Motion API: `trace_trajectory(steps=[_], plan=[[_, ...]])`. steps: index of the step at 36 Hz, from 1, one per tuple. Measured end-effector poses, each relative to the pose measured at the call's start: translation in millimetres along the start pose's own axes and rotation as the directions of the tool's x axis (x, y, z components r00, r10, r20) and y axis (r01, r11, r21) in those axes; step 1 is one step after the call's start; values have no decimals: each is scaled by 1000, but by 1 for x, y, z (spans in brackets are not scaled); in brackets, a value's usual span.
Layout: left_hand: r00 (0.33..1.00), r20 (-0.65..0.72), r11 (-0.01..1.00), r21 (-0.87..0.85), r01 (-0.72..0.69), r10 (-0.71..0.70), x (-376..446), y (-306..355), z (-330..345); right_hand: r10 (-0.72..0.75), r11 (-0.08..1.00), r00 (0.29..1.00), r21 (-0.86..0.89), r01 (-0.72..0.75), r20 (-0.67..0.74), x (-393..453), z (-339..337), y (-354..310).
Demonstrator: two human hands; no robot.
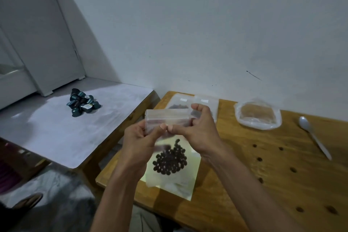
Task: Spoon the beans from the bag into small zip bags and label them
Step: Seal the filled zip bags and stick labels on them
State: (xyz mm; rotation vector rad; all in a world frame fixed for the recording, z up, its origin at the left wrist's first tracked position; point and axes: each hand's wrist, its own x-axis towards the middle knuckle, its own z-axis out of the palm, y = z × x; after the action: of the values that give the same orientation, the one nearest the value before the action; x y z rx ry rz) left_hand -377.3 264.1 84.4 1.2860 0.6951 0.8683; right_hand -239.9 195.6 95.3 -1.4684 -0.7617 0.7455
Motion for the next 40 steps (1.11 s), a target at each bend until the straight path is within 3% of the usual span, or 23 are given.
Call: trace_trajectory(steps=[5, 8, 13, 18, 22, 25, 30, 40], plan=[[999, -24, 998, 61, 31, -30, 8, -4, 11, -21, 998, 998, 60, 24, -59, 5, -10, 5], [998, -46, 997, 58, 47, -44, 19, -8, 19, -55, 998, 996, -38, 53, -71, 10, -19, 13], [997, -69, 999, 24, 41, -39, 50, -7, 33, 21, 980, 998, -197, -9, 58, 16, -36, 19], [998, -60, 986, 165, 6, 4, 90, -2, 45, 38, 999, 996, -21, -40, -83, 48, -47, 21], [997, 21, 923, 377, -74, 72, 123, -4, 51, 5, 997, 960, -70, -25, -281, 87, -51, 21], [992, 56, 855, 504, -125, 112, 152, -9, 56, -36, 988, 938, -155, -19, -345, 115, -50, 21], [987, 69, 739, 656, -155, 146, 191, -16, 67, -61, 942, 920, -326, -74, -386, 153, -46, 26], [994, 101, 614, 782, -110, 49, 221, -48, 61, -17, 792, 925, -570, -219, -379, 172, -39, 44]])
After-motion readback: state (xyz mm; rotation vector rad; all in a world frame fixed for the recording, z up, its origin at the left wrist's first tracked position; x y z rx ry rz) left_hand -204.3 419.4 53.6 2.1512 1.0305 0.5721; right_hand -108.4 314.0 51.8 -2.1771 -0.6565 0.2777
